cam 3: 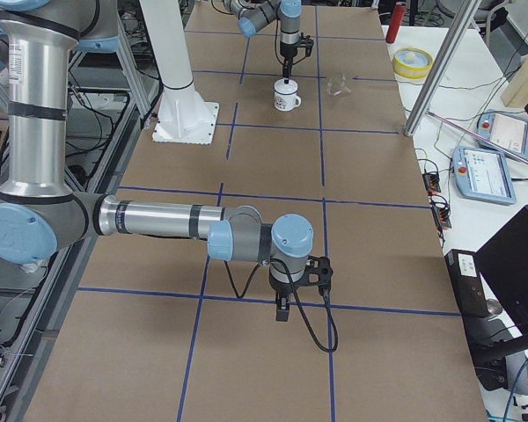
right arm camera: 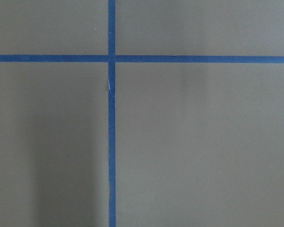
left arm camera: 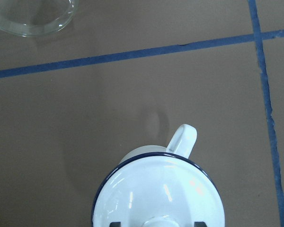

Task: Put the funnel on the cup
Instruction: 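Close the left gripper on the white lid's knob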

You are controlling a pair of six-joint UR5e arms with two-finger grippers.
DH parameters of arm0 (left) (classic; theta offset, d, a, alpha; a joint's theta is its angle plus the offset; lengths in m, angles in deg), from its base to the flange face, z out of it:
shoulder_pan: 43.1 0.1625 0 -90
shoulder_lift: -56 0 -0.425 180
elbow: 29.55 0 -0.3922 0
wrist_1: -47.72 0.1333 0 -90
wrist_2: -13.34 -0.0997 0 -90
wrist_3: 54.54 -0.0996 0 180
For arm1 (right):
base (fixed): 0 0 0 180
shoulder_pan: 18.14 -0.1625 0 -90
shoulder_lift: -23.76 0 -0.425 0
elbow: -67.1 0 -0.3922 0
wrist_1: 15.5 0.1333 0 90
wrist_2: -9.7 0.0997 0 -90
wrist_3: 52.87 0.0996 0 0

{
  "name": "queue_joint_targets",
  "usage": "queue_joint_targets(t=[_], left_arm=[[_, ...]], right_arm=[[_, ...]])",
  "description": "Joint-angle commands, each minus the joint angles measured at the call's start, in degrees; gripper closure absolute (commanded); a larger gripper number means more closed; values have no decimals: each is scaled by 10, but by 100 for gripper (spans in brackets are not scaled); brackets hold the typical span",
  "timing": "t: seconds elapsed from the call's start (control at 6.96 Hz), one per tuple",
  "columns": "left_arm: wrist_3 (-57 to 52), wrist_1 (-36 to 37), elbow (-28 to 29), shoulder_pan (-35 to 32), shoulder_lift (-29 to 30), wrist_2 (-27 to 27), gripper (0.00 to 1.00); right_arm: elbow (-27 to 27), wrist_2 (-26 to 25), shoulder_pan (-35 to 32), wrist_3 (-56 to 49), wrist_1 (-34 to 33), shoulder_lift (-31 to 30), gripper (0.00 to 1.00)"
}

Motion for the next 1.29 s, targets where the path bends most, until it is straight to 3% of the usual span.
queue_joint_targets(t=[0.0,0.43,0.57,0.86,1.01,1.15], left_arm=[[1,0,0,4,0,1,41],[1,1,-2,4,-2,1,45],[1,1,-2,4,-2,0,54],[0,1,-4,4,-1,0,92],[0,3,-9,4,-2,0,100],[-2,20,-27,4,-2,-1,100]], right_arm=[[-1,0,0,0,0,1,0],[0,0,0,0,0,0,0],[0,0,0,0,0,0,0],[0,0,0,0,0,0,0],[0,0,0,0,0,0,0],[0,0,0,0,0,0,0]])
